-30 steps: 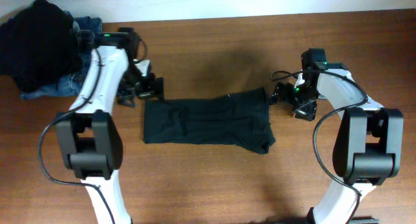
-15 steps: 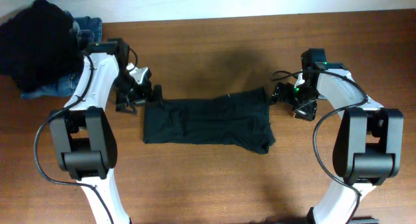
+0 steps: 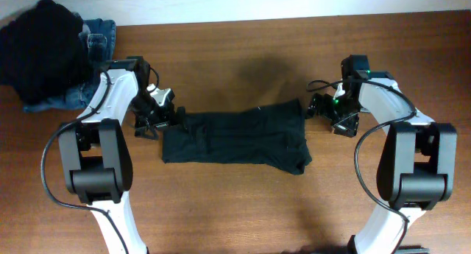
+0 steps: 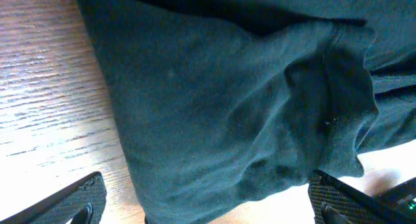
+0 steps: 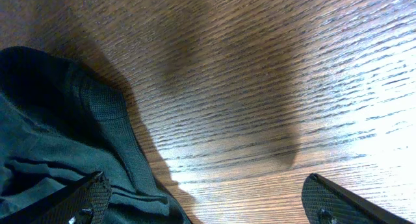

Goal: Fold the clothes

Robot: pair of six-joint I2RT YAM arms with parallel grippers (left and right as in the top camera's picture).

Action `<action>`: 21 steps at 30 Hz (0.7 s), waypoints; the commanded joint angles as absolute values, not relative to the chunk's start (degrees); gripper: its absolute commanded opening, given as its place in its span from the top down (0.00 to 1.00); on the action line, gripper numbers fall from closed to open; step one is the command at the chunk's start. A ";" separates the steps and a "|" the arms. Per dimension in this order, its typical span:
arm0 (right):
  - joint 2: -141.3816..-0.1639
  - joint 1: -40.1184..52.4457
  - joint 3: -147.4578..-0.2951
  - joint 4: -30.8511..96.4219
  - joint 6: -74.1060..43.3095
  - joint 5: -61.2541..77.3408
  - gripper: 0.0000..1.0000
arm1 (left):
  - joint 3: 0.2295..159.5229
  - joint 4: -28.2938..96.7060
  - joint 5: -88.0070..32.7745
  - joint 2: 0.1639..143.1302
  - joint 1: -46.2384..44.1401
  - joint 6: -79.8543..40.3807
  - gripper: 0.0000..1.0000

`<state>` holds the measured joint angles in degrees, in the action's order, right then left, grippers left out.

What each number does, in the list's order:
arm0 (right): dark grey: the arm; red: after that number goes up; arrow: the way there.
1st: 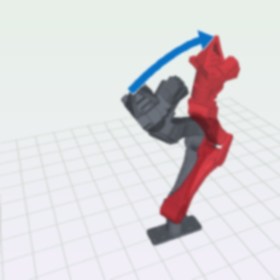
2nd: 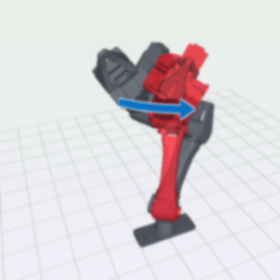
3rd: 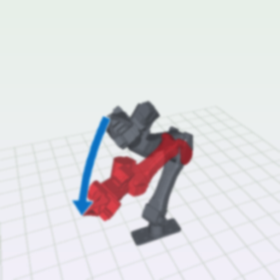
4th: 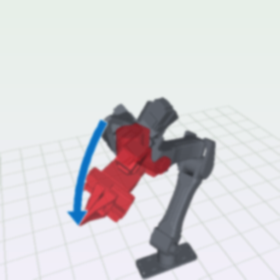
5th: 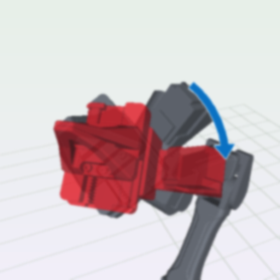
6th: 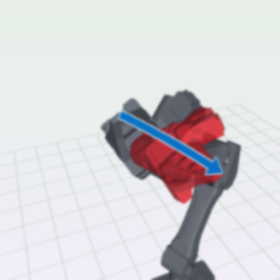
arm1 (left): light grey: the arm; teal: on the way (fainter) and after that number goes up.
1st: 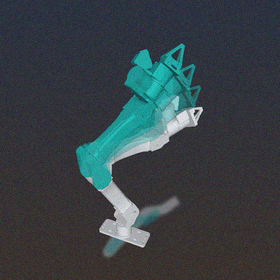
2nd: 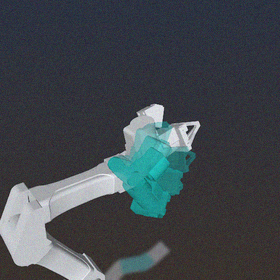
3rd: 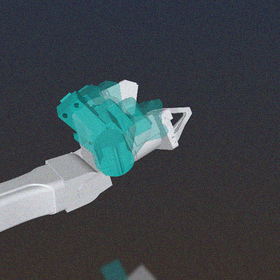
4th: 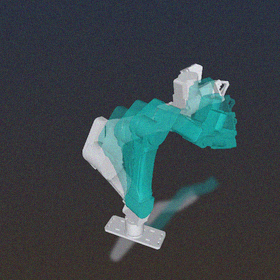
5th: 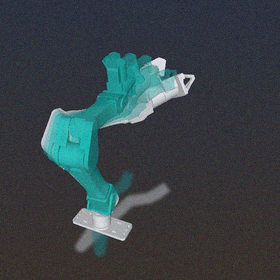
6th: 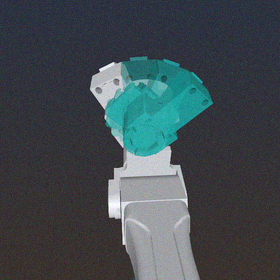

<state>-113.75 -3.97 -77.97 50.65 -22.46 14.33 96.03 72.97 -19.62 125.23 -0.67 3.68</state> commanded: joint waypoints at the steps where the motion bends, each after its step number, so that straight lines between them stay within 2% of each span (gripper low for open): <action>1: -114.17 -3.70 -77.78 50.50 -18.20 16.14 0.01 | 95.66 72.62 -20.82 124.16 -0.62 4.80 0.01; 7: -114.17 -3.70 -77.78 52.49 -2.20 28.42 0.01 | 95.66 72.62 -20.80 124.16 -0.62 4.80 0.01; 21: -114.30 -3.01 -72.55 53.54 -1.93 28.47 0.01 | 95.66 72.16 -20.82 124.16 -0.62 4.78 0.01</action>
<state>-113.73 -3.49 -73.87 53.91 -2.79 27.92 95.92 72.64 -19.75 125.23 -0.67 3.68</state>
